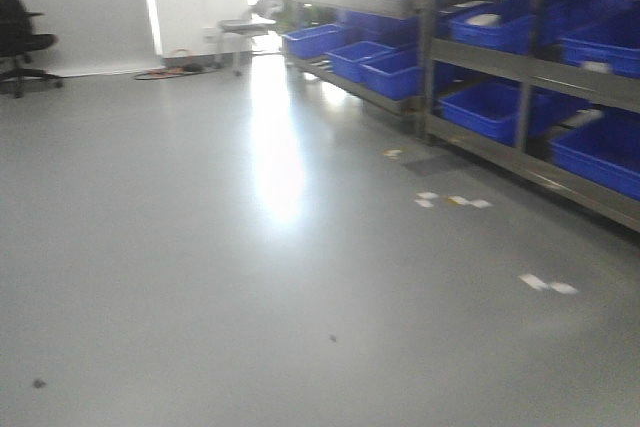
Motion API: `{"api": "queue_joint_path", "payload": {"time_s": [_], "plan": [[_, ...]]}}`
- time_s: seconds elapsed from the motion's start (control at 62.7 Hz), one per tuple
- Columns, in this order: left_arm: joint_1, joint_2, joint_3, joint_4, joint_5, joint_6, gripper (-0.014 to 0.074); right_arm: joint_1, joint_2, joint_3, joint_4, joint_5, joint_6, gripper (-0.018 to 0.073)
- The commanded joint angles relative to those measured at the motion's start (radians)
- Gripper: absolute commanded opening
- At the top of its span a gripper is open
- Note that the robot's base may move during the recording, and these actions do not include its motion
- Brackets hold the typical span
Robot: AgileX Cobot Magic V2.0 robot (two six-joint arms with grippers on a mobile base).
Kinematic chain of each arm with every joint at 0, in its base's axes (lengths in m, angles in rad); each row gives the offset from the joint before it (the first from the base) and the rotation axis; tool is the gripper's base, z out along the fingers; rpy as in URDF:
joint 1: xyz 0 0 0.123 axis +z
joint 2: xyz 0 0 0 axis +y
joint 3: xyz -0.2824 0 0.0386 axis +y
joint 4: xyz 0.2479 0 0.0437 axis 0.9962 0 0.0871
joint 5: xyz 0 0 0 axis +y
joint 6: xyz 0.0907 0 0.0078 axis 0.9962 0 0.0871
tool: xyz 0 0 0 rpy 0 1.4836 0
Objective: Pick and sort blue part to right shelf
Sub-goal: 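Drive the base away from the table toward the shelf of blue bins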
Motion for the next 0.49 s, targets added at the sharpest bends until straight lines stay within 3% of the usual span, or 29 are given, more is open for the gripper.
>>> {"api": "queue_joint_path", "payload": {"time_s": [0.0,0.478], "plan": [[-0.001,0.018,-0.03,0.003,-0.093,-0.01,0.0356,-0.001,0.012,-0.03,-0.033,-0.087,-0.011,0.0342],[-0.001,0.018,-0.03,0.003,-0.093,-0.01,0.0356,-0.001,0.012,-0.03,-0.033,-0.087,-0.011,0.0342]]}}
